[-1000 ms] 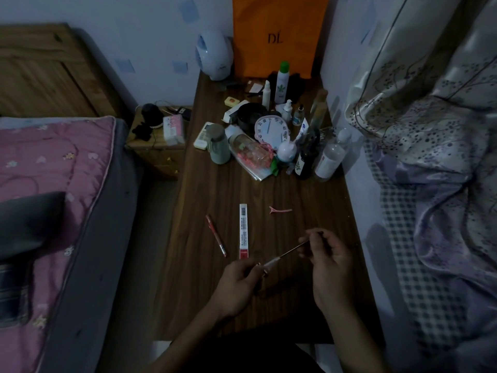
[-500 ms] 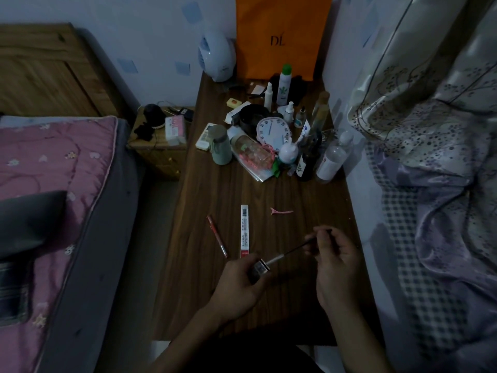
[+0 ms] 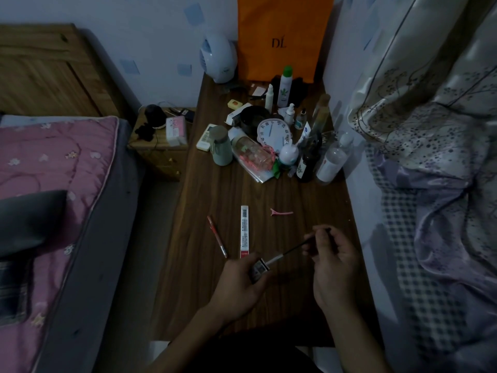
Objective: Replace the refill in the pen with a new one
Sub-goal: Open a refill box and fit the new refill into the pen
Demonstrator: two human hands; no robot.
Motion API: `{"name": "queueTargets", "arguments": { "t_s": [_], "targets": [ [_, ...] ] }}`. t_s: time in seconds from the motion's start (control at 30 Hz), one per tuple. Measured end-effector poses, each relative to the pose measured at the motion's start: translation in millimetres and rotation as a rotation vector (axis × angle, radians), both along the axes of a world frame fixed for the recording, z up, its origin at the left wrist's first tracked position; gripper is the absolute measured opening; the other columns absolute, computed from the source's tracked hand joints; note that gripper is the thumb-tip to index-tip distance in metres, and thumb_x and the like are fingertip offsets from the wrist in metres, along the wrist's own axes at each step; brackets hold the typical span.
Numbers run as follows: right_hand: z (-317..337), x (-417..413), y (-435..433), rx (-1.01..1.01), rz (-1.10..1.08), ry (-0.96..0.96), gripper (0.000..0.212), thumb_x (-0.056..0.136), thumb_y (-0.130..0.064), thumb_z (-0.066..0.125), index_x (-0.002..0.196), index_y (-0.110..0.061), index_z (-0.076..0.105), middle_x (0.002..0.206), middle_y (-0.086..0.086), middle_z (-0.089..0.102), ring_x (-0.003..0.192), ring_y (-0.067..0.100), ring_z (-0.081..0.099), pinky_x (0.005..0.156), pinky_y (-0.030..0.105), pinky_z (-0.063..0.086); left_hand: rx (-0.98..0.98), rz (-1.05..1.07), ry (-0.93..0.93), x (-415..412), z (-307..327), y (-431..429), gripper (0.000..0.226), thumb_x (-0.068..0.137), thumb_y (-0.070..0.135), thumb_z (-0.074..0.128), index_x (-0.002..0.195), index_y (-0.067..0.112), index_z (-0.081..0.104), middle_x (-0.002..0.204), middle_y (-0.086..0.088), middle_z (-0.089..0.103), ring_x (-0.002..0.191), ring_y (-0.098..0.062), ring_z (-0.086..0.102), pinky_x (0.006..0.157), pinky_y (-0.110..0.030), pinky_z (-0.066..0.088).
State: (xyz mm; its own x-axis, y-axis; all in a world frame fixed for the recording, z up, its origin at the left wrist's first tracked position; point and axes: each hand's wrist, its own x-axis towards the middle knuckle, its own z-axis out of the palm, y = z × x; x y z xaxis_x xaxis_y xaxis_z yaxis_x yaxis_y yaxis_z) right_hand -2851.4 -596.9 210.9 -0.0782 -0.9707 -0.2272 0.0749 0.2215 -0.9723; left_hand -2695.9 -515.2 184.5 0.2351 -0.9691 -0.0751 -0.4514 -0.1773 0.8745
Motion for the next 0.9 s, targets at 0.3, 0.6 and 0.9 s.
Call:
{"name": "queueTargets", "arguments": {
  "t_s": [0.3,0.6,0.9],
  "targets": [
    [4,-1,-1,-0.048,-0.040,-0.018,0.026,0.097,-0.017,0.058,0.085,-0.035,0.072,0.082,-0.002,0.072,0.071,0.014,0.067,0.057,0.026,0.055,0.008,-0.025,0.004,-2,6,-1,0.023,0.083,0.033,0.071,0.080,0.010,0.070,0.068,-0.006,0.069,0.059,-0.020,0.063,0.057,-0.042,0.050],
    [11,-11,-9,-0.059,-0.056,-0.146,0.029,0.099,-0.011,0.054,0.085,-0.028,0.072,0.080,-0.001,0.072,0.068,0.013,0.066,0.057,0.025,0.056,0.020,0.035,-0.016,-3,11,-2,0.028,0.088,0.031,0.067,0.079,0.005,0.069,0.065,-0.009,0.067,0.058,-0.021,0.061,0.059,-0.041,0.051],
    [28,-10,3,-0.100,0.127,-0.193,0.014,0.089,-0.022,0.059,0.085,-0.022,0.072,0.080,0.004,0.071,0.069,0.016,0.067,0.056,0.026,0.056,0.054,0.016,-0.047,-2,6,-4,0.046,0.091,0.041,0.061,0.061,0.006,0.060,0.048,0.006,0.047,0.044,-0.004,0.043,0.047,-0.022,0.032]
  ]
}}
